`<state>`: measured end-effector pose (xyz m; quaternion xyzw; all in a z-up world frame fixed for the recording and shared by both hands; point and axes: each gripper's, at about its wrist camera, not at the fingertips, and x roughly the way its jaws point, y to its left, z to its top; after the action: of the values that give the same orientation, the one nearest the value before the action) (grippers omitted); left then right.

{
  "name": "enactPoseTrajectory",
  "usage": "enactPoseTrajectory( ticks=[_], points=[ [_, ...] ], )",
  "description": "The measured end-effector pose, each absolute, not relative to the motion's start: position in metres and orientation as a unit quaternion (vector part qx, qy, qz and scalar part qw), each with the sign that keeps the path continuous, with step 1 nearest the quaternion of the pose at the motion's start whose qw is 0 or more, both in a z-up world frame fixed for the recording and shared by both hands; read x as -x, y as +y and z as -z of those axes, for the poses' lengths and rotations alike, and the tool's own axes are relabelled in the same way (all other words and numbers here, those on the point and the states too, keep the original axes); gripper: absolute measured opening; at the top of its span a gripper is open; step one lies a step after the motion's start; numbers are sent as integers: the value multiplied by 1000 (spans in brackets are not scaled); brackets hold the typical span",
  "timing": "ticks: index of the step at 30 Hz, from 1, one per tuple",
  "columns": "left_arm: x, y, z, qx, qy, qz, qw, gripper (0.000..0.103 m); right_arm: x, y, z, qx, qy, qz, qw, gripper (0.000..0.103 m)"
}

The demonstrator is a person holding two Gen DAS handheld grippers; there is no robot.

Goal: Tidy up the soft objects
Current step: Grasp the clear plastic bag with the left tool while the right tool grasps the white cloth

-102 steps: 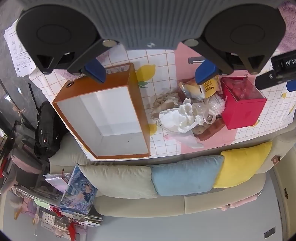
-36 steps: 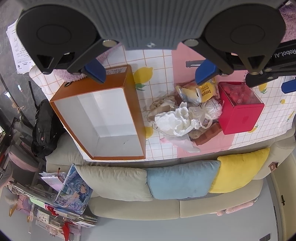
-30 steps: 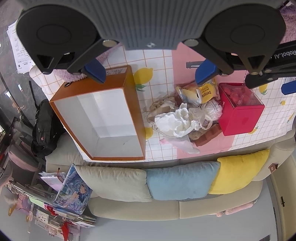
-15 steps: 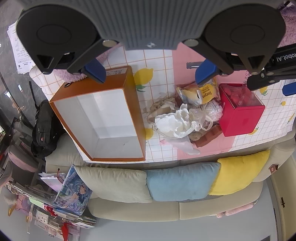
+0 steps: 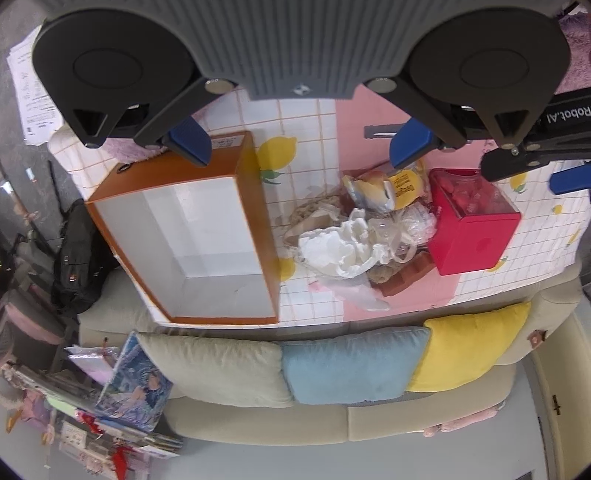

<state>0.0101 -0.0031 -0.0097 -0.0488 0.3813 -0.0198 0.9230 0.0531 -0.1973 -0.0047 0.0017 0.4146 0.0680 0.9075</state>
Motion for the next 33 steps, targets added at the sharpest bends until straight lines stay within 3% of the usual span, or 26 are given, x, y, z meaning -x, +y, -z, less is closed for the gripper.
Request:
enactPoseTrajectory(
  ticks=[3,5,8,13,23,27,33],
  points=[
    [-16,5,13,71,380,47,921,102,-60,-202,8,-17,415,-88,906,100],
    [-23,9,17,80,383,62,918,89,-66,-203,12,-23,415,-98,904,99],
    [-36,12,26,70,390,82,914,73,-77,-202,23,-15,419,-113,901,87],
    [-60,5,37,23,402,113,908,61,-100,-197,42,-1,426,-141,894,72],
    [-116,-13,60,-131,394,148,898,60,-163,-172,61,40,392,-203,897,73],
    [-135,-12,69,-174,410,164,880,59,-190,-151,79,100,382,-228,890,81],
    [-150,-12,78,-228,418,175,861,60,-234,-139,101,120,389,-237,882,81]
  ],
)
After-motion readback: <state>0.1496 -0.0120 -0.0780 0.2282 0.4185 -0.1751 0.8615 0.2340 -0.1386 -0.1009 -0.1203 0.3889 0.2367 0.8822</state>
